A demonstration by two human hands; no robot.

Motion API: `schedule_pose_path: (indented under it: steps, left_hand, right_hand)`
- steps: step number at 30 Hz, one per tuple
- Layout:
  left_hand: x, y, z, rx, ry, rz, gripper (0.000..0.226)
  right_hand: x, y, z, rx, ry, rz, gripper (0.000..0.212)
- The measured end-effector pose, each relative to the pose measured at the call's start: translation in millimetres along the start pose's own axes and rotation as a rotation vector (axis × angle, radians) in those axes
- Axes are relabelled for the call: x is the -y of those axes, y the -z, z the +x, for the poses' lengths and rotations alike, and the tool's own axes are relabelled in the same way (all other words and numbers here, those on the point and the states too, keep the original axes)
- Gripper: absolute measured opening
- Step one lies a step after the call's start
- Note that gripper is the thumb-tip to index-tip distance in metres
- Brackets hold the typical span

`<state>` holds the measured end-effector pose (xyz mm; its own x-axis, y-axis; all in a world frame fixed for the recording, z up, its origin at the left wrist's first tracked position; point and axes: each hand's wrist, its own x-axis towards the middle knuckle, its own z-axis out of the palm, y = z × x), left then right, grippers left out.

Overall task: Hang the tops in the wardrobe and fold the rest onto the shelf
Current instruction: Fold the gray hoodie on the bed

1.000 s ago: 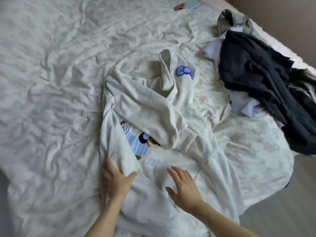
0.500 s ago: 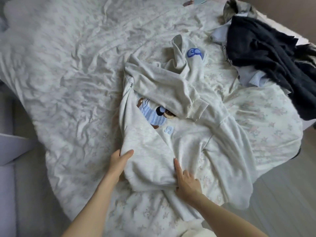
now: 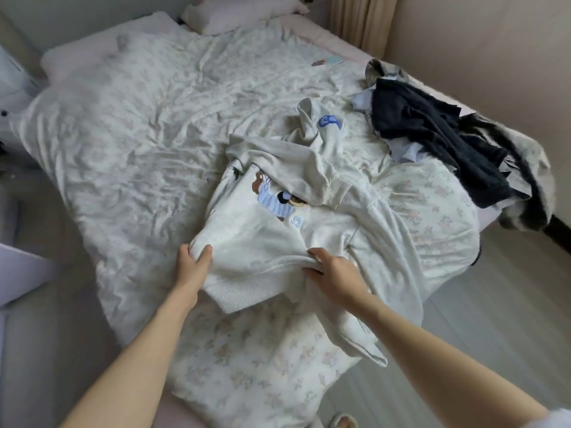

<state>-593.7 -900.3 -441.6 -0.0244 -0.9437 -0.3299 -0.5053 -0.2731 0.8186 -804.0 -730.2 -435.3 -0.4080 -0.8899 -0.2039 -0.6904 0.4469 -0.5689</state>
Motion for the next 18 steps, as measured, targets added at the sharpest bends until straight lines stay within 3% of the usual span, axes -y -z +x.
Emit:
schedule_pose_path:
  steps: [3, 6, 10, 13, 15, 18]
  left_hand:
    - [-9.4, 37.4, 3.2, -0.005, -0.113, 0.237, 0.038]
    - [-3.7, 75.2, 9.9, -0.021, -0.205, 0.587, 0.046]
    - [36.3, 106.5, 18.1, 0.351, -0.021, 0.993, 0.080]
    - [67.8, 117.6, 25.5, 0.470, 0.129, 1.036, 0.075]
    - [75.6, 117.5, 32.7, 0.449, 0.121, 1.007, 0.064]
    - [71.6, 103.2, 39.3, 0.434, 0.047, 0.996, 0.064]
  right_hand:
    - [41.9, 24.7, -1.7, 0.086, 0.037, -0.077, 0.033]
    - [83.3, 15.2, -7.2, 0.407, 0.058, -0.217, 0.034]
    - [98.2, -31.7, -27.2, 0.886, -0.016, -0.384, 0.060]
    - [91.0, -59.2, -32.4, 0.880, -0.091, -0.360, 0.054]
    - [86.5, -67.8, -27.3, 0.809, -0.145, -0.315, 0.050]
    - [76.0, -69.7, -14.4, 0.677, -0.200, -0.255, 0.047]
